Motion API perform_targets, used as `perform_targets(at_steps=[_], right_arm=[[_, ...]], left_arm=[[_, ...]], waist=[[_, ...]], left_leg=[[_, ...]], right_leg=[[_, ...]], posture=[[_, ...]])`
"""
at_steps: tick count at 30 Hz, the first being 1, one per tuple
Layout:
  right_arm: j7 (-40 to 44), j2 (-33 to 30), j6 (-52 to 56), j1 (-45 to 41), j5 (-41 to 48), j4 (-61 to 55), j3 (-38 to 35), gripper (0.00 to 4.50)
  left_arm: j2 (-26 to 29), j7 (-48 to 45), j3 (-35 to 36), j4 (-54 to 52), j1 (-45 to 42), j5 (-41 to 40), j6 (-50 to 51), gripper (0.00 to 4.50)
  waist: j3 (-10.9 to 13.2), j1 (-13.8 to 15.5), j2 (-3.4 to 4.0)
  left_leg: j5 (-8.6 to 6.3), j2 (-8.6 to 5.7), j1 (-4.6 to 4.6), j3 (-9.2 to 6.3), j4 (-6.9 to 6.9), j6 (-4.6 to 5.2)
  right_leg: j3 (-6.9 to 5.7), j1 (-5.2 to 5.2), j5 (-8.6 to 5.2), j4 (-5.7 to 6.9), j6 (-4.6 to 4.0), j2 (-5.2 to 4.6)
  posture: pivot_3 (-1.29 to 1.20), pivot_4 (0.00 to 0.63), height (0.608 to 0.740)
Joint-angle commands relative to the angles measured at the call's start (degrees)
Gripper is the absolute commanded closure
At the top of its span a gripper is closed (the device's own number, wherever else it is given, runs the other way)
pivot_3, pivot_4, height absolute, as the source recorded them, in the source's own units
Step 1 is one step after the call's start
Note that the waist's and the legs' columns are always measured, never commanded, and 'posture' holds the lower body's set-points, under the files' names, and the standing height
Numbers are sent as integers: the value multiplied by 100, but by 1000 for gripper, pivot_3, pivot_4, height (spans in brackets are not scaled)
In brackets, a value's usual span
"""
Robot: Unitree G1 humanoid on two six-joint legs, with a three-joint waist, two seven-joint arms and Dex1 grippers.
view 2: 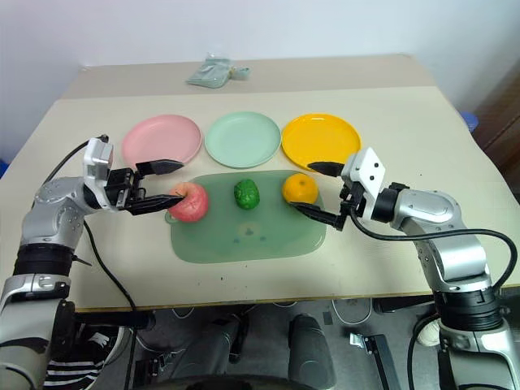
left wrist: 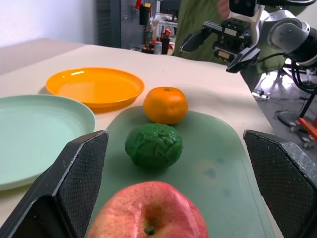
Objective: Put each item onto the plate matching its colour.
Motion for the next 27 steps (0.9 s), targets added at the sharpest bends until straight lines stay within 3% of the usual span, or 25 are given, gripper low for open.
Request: perform_targets(at_steps=[1,20,27], right_arm=[[36,27,-159,-103,14,-26,-36,42],[16,43,-140,-159,174,-94,-153,42],[186,123,-105,-237,299,-86,-4,42]], left_arm=[[111,16,146,-112,-26,-20,-70,0],[40,116,138,-82,-27,-12,-187,0],[103,548,125,-166,64,175,-169,0]], waist=[[0,0,0],[0,-2,0],[0,-6,0]], left_leg=[[0,0,0,0,0,0],[0,0,0,0,0,0],[0,0,0,0,0,0]], right_leg=[[0,0,0,0,0,0],[0,0,0,0,0,0],[0,0,0,0,0,1]], posture=[[0,150,740],[0,150,740],[0,150,740]])
